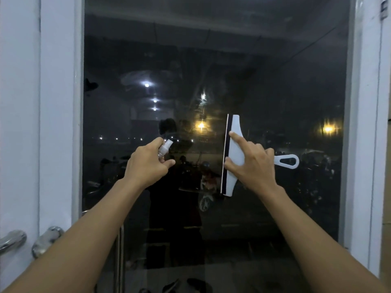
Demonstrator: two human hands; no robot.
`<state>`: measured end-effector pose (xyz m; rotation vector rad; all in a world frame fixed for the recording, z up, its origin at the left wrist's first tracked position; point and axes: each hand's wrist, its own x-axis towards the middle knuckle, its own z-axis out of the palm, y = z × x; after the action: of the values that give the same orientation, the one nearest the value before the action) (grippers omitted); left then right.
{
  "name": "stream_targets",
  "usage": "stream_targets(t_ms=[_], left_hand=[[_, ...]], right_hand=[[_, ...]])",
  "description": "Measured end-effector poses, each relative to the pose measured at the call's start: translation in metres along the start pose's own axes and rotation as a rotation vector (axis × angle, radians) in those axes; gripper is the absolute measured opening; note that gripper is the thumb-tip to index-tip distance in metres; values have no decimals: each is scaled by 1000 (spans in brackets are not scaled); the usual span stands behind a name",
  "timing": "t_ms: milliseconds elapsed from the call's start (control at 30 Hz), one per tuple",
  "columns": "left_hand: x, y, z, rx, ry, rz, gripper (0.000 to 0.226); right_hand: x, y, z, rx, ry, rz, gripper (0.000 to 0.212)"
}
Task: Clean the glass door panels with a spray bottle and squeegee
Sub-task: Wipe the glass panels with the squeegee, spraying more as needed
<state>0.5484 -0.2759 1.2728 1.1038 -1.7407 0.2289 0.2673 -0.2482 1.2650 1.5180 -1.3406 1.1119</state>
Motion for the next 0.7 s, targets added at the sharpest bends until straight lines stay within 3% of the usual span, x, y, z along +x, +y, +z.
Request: stream_targets(t_ms=[167,367,700], left_hand=[[-1,0,0,8,-18,9,33],[-4,1,-1,-27,-32,26,24],[-5,1,1,-4,-29,14,28]], right_hand=[[-2,-57,5,92,83,-76,62],[13,-121,20,105,69,-97,63],[7,-71,26,25,100,-80,58]])
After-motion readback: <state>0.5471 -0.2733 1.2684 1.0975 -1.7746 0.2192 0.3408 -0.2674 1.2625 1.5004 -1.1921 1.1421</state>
